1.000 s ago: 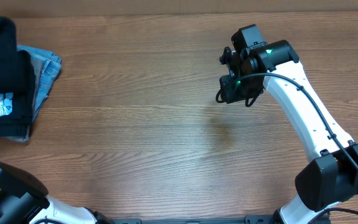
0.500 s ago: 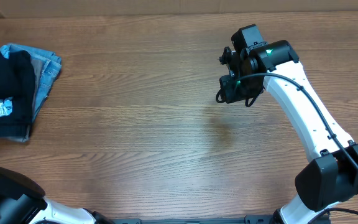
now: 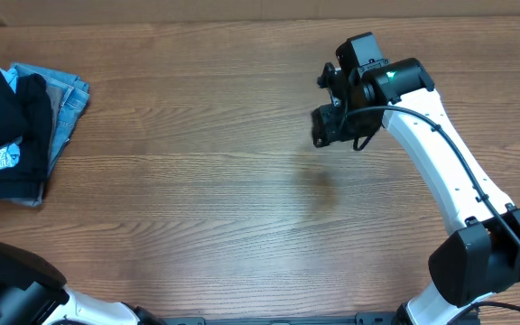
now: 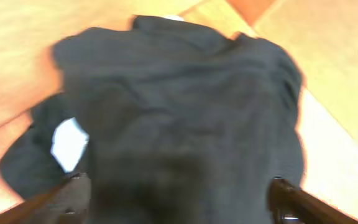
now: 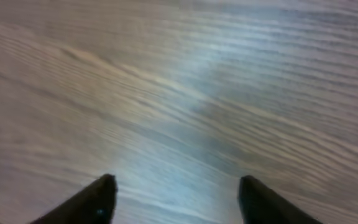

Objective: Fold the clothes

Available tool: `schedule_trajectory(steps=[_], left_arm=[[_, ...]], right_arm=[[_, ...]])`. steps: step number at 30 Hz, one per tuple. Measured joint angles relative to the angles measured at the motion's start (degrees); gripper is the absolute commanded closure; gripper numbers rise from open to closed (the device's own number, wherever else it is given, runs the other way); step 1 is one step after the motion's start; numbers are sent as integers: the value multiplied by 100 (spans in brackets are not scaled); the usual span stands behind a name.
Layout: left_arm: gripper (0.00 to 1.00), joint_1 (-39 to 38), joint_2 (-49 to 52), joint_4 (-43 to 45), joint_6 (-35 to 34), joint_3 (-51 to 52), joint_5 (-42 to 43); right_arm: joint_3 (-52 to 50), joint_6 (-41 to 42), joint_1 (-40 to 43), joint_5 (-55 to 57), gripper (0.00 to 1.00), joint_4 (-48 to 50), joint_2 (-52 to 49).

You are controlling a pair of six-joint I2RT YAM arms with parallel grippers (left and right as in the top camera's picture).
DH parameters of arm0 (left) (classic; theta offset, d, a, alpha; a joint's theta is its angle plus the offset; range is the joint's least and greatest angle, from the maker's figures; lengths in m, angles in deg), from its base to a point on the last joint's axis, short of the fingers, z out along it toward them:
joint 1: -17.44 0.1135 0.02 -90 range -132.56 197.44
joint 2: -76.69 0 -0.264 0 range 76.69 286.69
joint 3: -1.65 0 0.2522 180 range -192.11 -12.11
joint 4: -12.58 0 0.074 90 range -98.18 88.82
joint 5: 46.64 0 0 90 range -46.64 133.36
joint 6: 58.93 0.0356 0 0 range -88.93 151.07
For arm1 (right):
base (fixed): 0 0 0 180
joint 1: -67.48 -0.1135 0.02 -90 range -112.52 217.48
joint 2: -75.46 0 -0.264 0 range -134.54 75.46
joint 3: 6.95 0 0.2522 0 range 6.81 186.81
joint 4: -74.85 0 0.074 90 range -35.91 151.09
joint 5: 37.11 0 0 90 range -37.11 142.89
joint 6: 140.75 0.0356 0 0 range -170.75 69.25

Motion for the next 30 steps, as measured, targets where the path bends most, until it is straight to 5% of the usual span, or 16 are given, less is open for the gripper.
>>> schedule_trajectory(steps=[9,14,21,26,30], left_arm=[[0,-3309,-549,-278,780,0,-22],[0,-4765,-612,-732,863,0,-136],[0,-5005,-1047,-2208,1453,11,466],[0,-5005,-3023,-2179,1609,525,219],[0,-5007,-5357,-1585,1696,2208,-72]], right_arm=[[0,166,101,-520,0,1469,0],[0,693,1104,-544,0,1895,0],[-55,809,1567,-227,0,605,378],[-1250,857,1567,-116,0,1235,2496],[-3174,935,1563,-46,0,2133,4371]])
